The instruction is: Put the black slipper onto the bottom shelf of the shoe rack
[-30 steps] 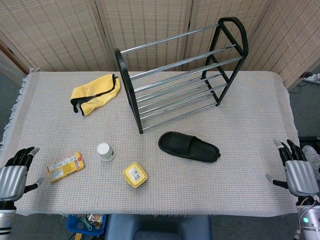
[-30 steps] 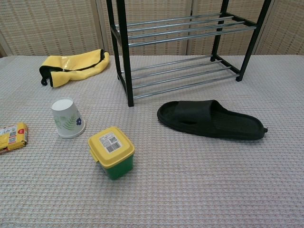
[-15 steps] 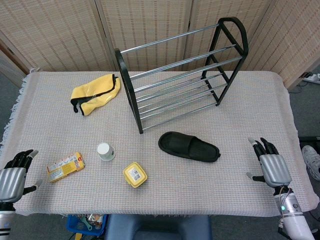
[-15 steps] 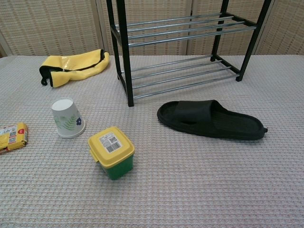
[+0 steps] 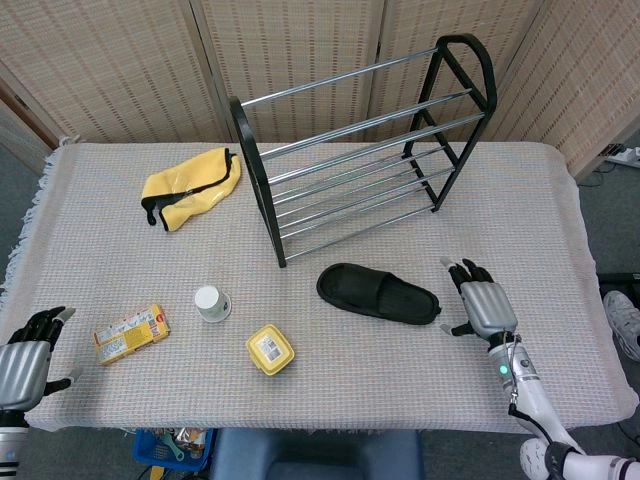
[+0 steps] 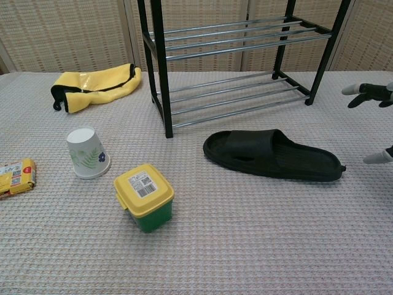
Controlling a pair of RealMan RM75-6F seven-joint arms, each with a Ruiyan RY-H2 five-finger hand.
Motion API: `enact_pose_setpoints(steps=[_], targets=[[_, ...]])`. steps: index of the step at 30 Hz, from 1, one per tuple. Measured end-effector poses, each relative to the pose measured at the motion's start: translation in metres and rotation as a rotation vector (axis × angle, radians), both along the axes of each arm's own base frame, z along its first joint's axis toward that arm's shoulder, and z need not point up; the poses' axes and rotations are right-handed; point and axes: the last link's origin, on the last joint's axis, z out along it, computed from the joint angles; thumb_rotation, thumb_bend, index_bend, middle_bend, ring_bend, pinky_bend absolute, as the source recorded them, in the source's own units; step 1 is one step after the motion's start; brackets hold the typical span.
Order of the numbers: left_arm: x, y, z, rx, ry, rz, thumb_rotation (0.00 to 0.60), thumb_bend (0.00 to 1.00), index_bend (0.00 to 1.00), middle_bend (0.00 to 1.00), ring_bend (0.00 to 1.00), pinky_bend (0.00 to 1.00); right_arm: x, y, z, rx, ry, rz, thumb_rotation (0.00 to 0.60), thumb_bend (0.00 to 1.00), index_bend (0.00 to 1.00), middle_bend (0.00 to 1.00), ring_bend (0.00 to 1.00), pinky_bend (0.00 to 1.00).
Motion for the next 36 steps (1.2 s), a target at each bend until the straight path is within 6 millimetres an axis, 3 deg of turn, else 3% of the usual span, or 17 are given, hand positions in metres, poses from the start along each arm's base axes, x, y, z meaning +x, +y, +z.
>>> enact_pose_setpoints(steps=[12,23,36], targets=[[-0.005,-0.002,-0.001,-0.009,-0.003,0.018,0.6,0.2,0.17,0.16,0.15,0.32,0.035,-0.036,-0.053,0.097,-0.069,-0.042,0.6,0.06,0.0,0.12,0.0,0.1],[-0.011,-0.004,-0.003,-0.02,-0.005,0.039,0.6,0.2,0.17,0.16,0.15,0.32,0.022,-0.043,-0.07,0.117,-0.04,-0.104,0.6,0.06,0.0,0.13,0.02,0.15],[-0.013,-0.002,-0.003,-0.017,-0.007,0.037,0.6,0.2,0.17,0.16,0.15,0.32,0.02,-0.048,-0.082,0.137,-0.041,-0.12,0.6,0.15,0.0,0.24,0.11,0.2]])
